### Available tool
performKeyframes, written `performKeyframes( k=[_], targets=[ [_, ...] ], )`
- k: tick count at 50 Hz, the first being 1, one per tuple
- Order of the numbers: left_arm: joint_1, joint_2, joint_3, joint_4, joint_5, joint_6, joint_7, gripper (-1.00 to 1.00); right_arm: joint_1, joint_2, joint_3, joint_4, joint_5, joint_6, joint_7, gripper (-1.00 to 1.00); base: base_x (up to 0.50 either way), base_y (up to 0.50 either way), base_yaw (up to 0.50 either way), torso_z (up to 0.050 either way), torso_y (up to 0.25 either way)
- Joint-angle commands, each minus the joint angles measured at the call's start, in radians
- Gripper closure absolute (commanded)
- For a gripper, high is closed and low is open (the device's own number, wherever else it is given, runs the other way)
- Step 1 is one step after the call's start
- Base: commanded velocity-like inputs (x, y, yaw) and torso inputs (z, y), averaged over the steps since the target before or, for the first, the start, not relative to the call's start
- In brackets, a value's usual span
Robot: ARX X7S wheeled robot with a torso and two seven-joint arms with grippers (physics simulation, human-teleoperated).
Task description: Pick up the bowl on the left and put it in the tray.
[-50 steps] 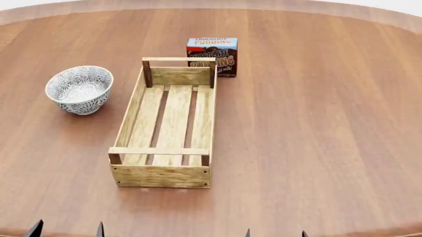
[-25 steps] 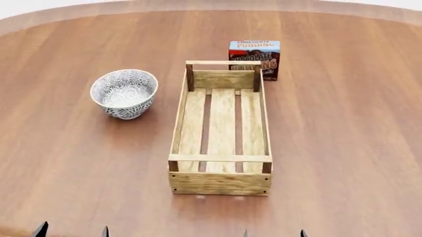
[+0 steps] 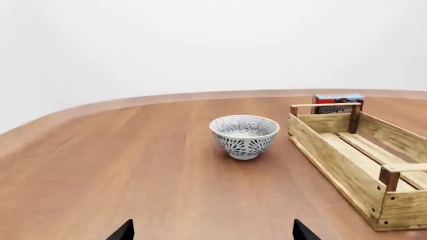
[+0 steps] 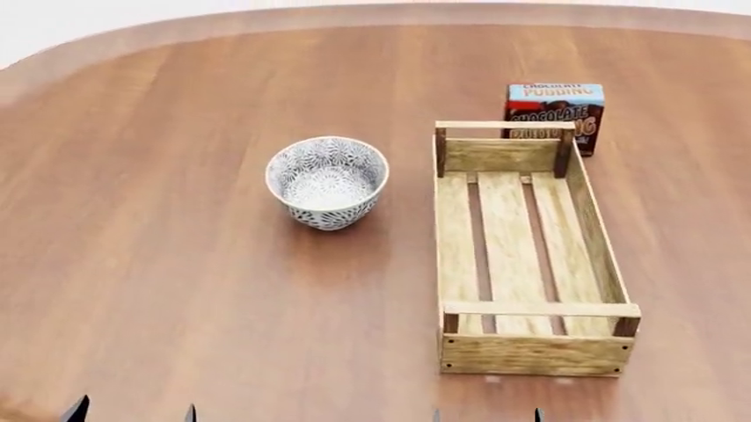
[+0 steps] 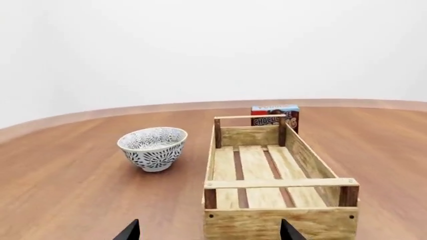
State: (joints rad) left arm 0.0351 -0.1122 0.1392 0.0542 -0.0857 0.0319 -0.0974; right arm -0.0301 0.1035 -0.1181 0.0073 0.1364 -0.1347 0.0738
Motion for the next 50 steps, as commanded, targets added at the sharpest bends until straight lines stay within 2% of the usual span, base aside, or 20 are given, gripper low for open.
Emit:
performKeyframes(
  k=[1,12,26,50],
  targets=[
    [-0.002,-0.011,0.013,-0.003,-0.009,0.003,-0.012,-1.0,0.002,0.012,-0.014,0.001,0.009,-0.005,0.013,-1.0,0.11,0.5,0.0,0.0,0.0],
    [-0.006,-0.019,0.022,0.0,-0.02,-0.002,-0.022,-1.0,0.006,0.023,-0.036,0.005,-0.012,-0.01,0.031,-1.0,0.08,0.49,0.0,0.0,0.0],
    [-0.007,-0.03,0.032,0.006,-0.028,-0.003,-0.036,-1.0,0.004,0.035,-0.05,-0.008,-0.015,-0.01,0.049,-1.0,0.02,0.0,0.0,0.0,0.0],
    [-0.01,-0.043,0.043,-0.003,-0.052,-0.001,-0.052,-1.0,0.011,0.048,-0.066,-0.001,0.012,0.006,0.065,-1.0,0.5,0.0,0.0,0.0,0.0]
  ],
)
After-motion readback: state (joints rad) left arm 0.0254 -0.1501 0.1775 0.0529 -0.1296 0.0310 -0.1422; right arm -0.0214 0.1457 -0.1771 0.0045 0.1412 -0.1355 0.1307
